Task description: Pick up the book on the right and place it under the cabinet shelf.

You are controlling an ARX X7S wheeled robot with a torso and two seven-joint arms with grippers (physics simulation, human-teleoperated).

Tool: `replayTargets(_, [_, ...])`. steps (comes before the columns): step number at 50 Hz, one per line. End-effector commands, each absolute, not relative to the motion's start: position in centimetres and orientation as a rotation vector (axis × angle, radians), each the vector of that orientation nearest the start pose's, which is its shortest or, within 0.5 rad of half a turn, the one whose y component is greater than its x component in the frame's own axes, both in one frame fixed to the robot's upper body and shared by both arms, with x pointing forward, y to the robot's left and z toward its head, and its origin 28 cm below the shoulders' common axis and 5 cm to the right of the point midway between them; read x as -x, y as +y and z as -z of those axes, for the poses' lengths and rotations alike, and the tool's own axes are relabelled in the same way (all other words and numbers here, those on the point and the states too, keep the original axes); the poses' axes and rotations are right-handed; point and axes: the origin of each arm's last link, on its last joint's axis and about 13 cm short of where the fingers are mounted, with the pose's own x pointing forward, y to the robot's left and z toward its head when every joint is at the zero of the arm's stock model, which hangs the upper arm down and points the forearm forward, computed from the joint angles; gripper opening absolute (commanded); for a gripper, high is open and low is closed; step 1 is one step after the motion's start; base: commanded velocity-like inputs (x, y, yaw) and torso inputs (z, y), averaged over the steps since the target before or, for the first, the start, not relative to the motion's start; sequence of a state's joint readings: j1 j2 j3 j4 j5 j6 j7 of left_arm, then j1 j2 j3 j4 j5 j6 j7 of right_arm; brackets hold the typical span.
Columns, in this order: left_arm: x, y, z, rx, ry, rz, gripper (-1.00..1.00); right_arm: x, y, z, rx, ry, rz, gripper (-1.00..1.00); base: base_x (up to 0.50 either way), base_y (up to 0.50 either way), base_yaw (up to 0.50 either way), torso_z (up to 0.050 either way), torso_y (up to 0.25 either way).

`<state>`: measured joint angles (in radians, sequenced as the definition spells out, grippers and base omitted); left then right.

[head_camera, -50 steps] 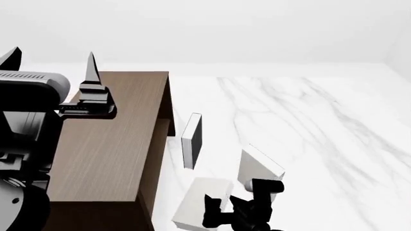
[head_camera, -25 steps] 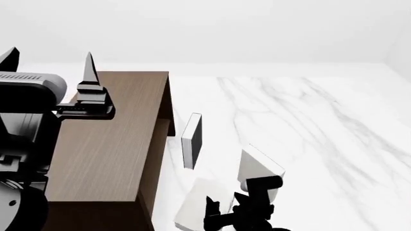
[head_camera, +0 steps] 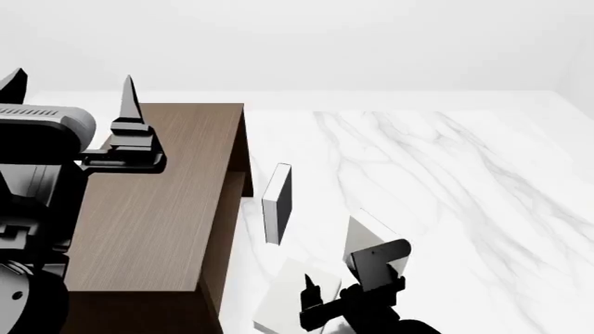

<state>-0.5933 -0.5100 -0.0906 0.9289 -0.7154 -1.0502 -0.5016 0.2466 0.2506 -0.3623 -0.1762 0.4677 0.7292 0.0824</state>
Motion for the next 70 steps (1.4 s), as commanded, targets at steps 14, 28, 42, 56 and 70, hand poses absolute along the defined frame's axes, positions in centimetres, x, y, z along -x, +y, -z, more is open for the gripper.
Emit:
replayTargets(14, [-20.7, 24.7, -24.7, -0.136, -0.401, -0.076, 1.00, -21.4, -9.5, -8.2, 0.011, 0.278, -0.485, 1.00, 0.00, 0.00, 0.00, 0.000, 0.000])
replayTargets(28, [-20.9, 24.6, -24.7, -0.139, -0.411, -0.071, 1.00, -20.4, -11.2, -7.8, 0.064, 0.118, -0.411, 1.00, 0.00, 0.00, 0.00, 0.000, 0.000])
replayTargets(42, [-20.7, 24.3, -25.1, -0.132, -0.472, -0.036, 1.00, -18.4, -11.7, -6.3, 0.039, 0.061, -0.370, 1.00, 0.00, 0.00, 0.00, 0.000, 0.000])
replayTargets(56, [-19.5, 24.0, -26.6, -0.142, -0.525, -0.017, 1.00, -17.2, -11.9, -5.3, 0.024, 0.074, -0.327, 1.00, 0.00, 0.00, 0.00, 0.000, 0.000])
replayTargets(70, [-18.5, 23.8, -29.3, -0.172, -0.565, -0.011, 1.00, -17.5, -12.2, -4.6, 0.017, 0.094, -0.294, 1.00, 0.00, 0.00, 0.00, 0.000, 0.000])
